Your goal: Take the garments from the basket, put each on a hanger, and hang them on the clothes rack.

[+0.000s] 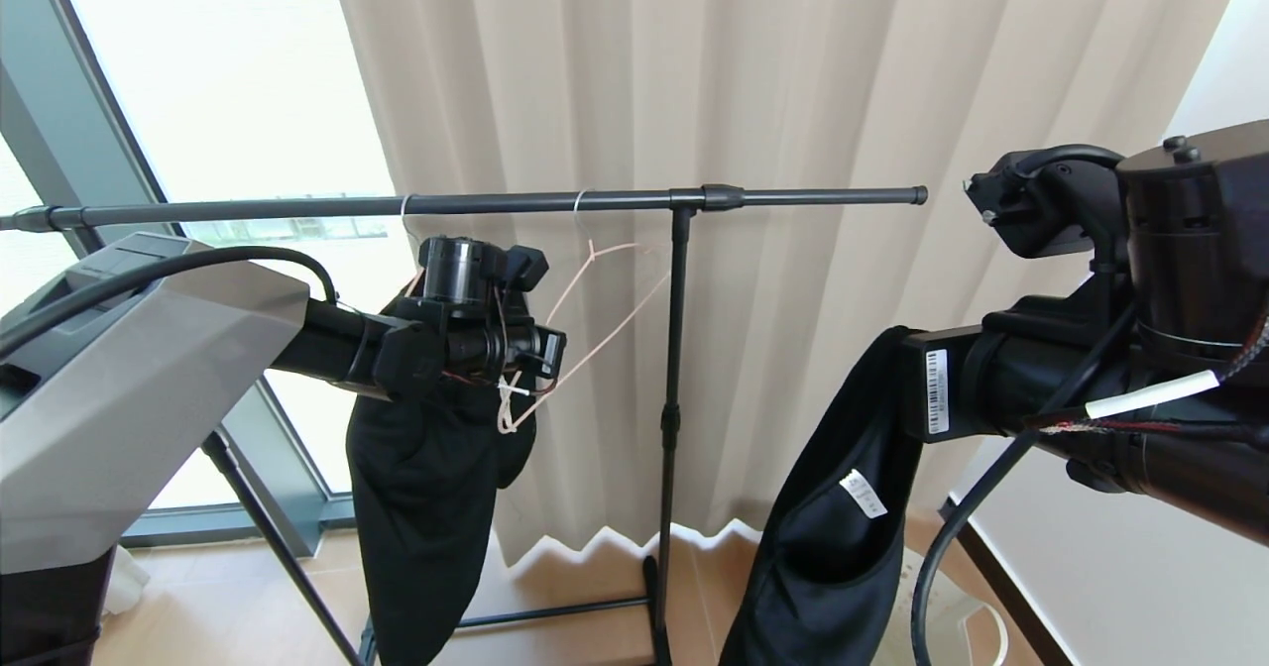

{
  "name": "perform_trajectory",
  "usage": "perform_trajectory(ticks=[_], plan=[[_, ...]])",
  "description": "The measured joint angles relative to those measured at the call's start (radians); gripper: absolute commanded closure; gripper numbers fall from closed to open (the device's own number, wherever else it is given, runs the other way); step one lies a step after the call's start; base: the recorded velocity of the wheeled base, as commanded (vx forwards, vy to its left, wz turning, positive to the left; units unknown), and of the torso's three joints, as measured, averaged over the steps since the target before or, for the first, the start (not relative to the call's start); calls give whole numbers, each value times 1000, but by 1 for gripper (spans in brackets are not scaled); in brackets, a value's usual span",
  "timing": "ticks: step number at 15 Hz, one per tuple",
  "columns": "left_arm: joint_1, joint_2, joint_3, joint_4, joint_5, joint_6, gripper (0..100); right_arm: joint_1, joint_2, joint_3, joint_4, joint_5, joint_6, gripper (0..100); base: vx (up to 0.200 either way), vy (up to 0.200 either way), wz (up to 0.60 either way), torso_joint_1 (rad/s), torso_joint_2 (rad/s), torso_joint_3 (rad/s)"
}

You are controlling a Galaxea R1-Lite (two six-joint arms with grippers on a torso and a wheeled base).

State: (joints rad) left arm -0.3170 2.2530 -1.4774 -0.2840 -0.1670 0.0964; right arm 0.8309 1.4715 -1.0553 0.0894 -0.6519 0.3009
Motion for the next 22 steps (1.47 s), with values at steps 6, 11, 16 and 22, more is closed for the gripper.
perform_trajectory(ticks=[6,11,16,22], plan=[[-3,-94,55,0,-1,3,100,-2,-11,3,-3,3,-2,100,0,0,0,0,0,0],[-8,-247,233,-42,-3,7,100,-16,2,9,-72,14,-41,100,0,0,0,0,0,0],[-7,-469,514,-97,-6,11,100,-54,45,-20,-75,19,-76,100,0,0,0,0,0,0],[2,-685,832,-233,-8,11,100,-74,106,-70,-75,19,-85,100,0,0,0,0,0,0]])
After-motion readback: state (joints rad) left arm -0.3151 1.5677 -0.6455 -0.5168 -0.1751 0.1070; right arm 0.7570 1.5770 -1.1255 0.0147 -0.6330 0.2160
